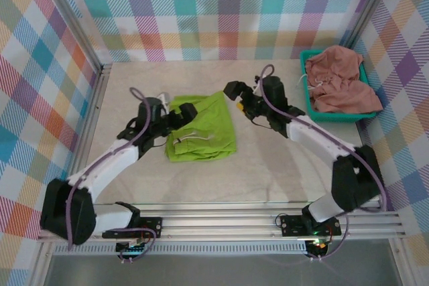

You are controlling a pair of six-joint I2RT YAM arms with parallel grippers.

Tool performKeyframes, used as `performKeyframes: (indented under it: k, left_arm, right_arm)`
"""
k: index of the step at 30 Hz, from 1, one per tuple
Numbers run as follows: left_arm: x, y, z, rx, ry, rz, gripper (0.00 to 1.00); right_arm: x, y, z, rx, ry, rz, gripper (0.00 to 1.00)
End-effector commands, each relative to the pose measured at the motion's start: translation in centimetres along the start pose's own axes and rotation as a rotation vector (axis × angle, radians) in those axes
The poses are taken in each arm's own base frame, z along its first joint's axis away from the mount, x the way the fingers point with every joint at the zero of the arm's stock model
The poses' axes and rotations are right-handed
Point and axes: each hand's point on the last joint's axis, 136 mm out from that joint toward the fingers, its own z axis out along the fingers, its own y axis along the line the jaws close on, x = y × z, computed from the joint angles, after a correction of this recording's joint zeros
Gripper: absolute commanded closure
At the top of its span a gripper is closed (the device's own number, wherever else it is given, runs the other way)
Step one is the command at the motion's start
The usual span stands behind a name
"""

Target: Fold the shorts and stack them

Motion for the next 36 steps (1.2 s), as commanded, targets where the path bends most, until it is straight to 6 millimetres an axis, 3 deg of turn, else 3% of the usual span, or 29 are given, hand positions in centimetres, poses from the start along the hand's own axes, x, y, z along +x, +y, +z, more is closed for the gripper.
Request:
performKeyframes:
  k: [1, 7, 13, 17, 21, 26, 30, 36]
  left_arm:
    - [1.5, -2.2, 3.0, 0.040, 0.039, 0.021, 0.00]
    - [5.8, 1.4, 8.6, -0.079, 0.181, 0.035, 0.00]
    - [6.6, 5.4, 8.6, -0.213, 0.211, 0.087, 0.00]
    - [6.2, 10.1, 6.9, -0.326, 0.241, 0.050, 0.00]
    - [4.9, 14.7, 3.4, -0.415, 0.197, -0.039, 0.00]
    - [3.1, 19.1, -0.9, -0.539, 0.118, -0.136, 0.00]
    - [2.6, 23.1, -3.3, -0.618, 0.066, -0.278, 0.00]
    - [0.6, 27.3, -6.3, -0.642, -0.058, -0.483, 0.00]
  right_arm:
    - [1.0, -4.1, -2.6, 0.141, 0.039, -0.075, 0.01]
    - [0.0, -6.8, -6.5, 0.185, -0.008, -0.066, 0.00]
    - [0.7, -8.5, -7.7, 0.219, 0.012, -0.066, 0.00]
    - [1.3, -9.6, -8.0, 0.235, 0.020, -0.058, 0.00]
    - [1.7, -10.6, -8.5, 0.255, 0.026, -0.057, 0.00]
    - [2.0, -11.5, -8.9, 0.270, 0.026, -0.052, 0.01]
    - [2.1, -11.9, -9.2, 0.279, 0.027, -0.047, 0.01]
    - [2.1, -12.3, -10.3, 0.294, 0.018, -0.061, 0.00]
